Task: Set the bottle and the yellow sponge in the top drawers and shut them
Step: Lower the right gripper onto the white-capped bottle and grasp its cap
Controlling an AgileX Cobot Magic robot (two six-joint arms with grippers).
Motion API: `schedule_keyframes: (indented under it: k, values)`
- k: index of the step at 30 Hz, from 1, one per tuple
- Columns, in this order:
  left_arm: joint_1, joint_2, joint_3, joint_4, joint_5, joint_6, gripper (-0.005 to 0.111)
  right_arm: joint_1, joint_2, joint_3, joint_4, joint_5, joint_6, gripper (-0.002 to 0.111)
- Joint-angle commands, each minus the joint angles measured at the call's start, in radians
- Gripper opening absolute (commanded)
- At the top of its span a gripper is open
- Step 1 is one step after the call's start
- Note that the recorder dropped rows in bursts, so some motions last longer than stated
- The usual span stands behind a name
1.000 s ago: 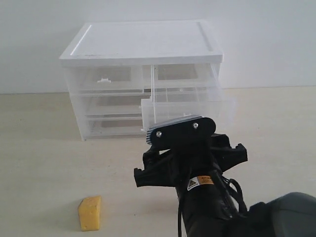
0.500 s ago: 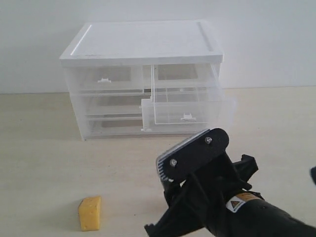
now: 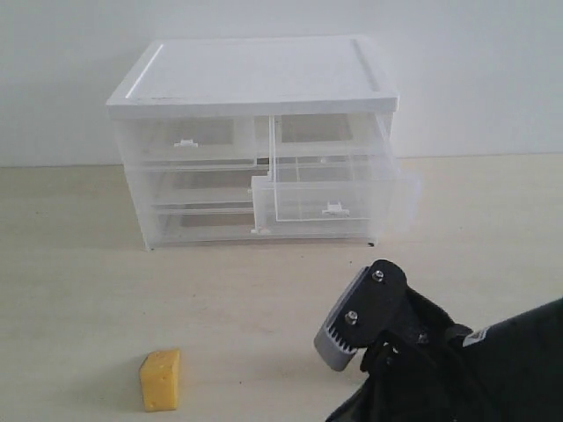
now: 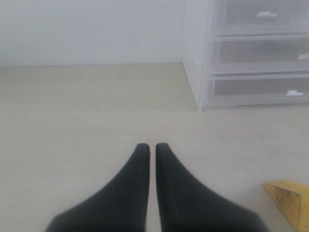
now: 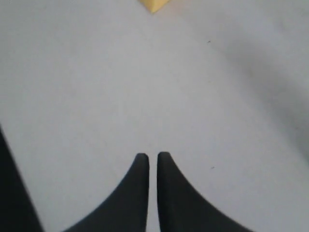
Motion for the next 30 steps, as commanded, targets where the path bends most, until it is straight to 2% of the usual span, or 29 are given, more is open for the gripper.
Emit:
schedule_keyframes:
  k: [1,3,5,7,8,9,10,13,14,30]
  values:
    - [0.001,-0.004,0.002,-0.007,-0.006,-0.008,0.004,-0.118,-0.005,-0.16,-0.423,0.377,0.391,0.001]
    - [0.001,-0.004,0.002,-0.007,-0.006,-0.008,0.004,-0.118,-0.005,-0.219,-0.748,0.455,0.674,0.001]
    - [0.001,-0.004,0.002,-0.007,-0.006,-0.008,0.004,-0.118,-0.005,-0.226,-0.949,0.457,0.798,0.001]
    - [0.001,-0.004,0.002,-0.007,-0.006,-0.008,0.004,-0.118,-0.003,-0.217,-1.08,0.356,0.959,0.001]
    - [0.001,-0.004,0.002,-0.007,-0.006,-0.008,0.004,-0.118,-0.003,-0.209,-1.122,0.273,1.03,0.005]
    - [0.001,-0.004,0.002,-0.007,-0.006,-0.008,0.004,-0.118,-0.003,-0.206,-1.12,0.238,1.034,0.014]
    - [0.001,-0.004,0.002,-0.007,-0.006,-0.008,0.004,-0.118,-0.003,-0.206,-1.105,0.211,1.044,0.031]
    - [0.001,-0.004,0.002,-0.007,-0.006,-0.008,0.004,-0.118,-0.001,-0.206,-1.042,0.168,1.044,0.069]
    - [0.001,-0.004,0.002,-0.007,-0.006,-0.008,0.004,-0.118,0.004,-0.202,-1.021,0.151,1.044,0.077]
    - [0.001,-0.004,0.002,-0.007,-0.006,-0.008,0.004,-0.118,0.223,-0.185,-1.018,-0.091,1.086,0.074]
